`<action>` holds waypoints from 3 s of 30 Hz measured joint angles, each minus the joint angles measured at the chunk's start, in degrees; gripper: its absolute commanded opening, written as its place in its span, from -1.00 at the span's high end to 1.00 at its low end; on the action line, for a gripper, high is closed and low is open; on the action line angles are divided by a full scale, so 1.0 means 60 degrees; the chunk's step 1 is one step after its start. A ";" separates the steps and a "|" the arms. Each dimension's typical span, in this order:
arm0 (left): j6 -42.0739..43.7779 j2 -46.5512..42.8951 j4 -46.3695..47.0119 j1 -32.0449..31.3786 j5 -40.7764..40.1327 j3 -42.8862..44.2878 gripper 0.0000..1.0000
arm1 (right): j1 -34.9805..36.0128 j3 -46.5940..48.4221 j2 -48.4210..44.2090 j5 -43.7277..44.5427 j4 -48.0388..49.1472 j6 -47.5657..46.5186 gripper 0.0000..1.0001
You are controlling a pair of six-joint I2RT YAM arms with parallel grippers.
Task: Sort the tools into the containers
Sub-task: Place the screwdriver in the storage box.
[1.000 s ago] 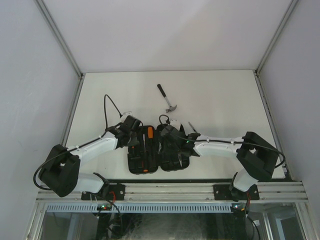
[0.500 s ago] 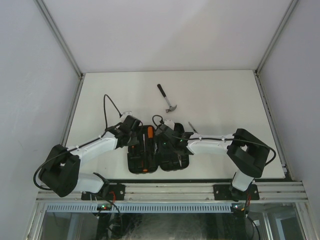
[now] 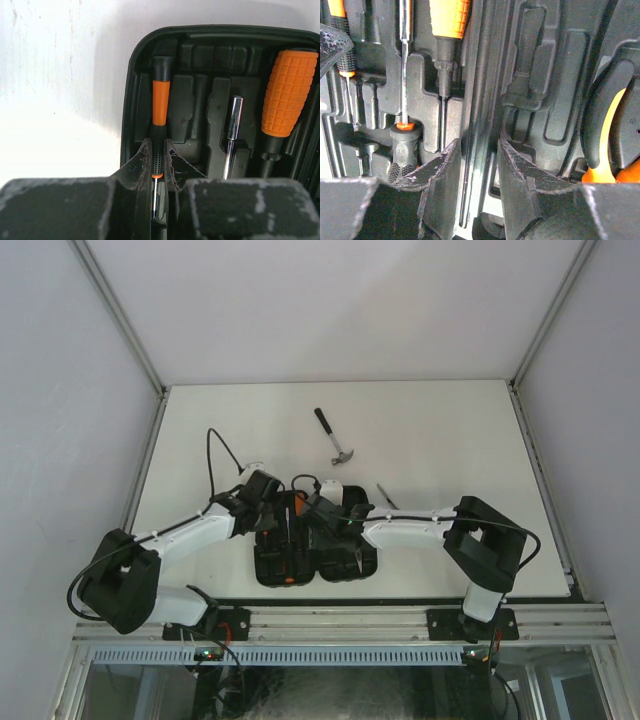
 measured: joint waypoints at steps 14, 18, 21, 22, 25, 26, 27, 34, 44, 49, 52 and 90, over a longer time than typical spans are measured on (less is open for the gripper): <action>0.0000 0.0000 0.0000 0.0000 0.0004 0.0000 0.79 | 0.0219 0.0219 0.0335 0.0474 0.0025 -0.0015 0.36; 0.0000 0.0000 0.0000 0.0000 0.0004 0.0000 0.80 | 0.0219 0.0259 0.0335 0.0623 -0.0055 -0.0018 0.54; 0.0000 0.0004 0.0000 0.0000 0.0000 0.0000 0.80 | 0.0237 0.0266 0.0339 0.0688 -0.0095 -0.0018 0.60; 0.0000 0.0004 0.0000 0.0000 0.0000 0.0000 0.80 | 0.0251 0.0270 0.0339 0.0707 -0.0109 -0.0022 0.62; 0.0000 0.0025 -0.0004 0.0000 -0.0004 0.0007 0.80 | 0.0291 0.0277 0.0353 0.0787 -0.0157 -0.0047 0.64; 0.0000 0.0051 -0.0022 0.0000 -0.0007 0.0029 0.80 | 0.0310 0.0284 0.0357 0.0820 -0.0186 -0.0058 0.65; 0.0007 0.0073 -0.0029 0.0000 -0.0011 0.0040 0.80 | 0.0331 0.0295 0.0368 0.0856 -0.0204 -0.0073 0.65; 0.0186 0.0193 -0.0193 0.0036 -0.0011 0.0204 0.80 | 0.0459 0.0404 0.0455 0.1104 -0.0331 -0.0160 0.67; 0.0364 0.0408 -0.0437 0.0138 0.0044 0.0484 0.80 | 0.0579 0.0455 0.0503 0.1333 -0.0368 -0.0153 0.69; 0.0408 0.0441 -0.0470 0.0182 0.0047 0.0557 0.78 | 0.0579 0.0455 0.0503 0.1337 -0.0364 -0.0149 0.70; 0.0408 0.0459 -0.0466 0.0189 0.0047 0.0565 0.78 | 0.0579 0.0455 0.0503 0.1337 -0.0364 -0.0149 0.70; 0.0397 -0.0189 -0.0969 0.0244 0.0255 0.0503 0.64 | 0.0579 0.0455 0.0503 0.1337 -0.0368 -0.0153 0.72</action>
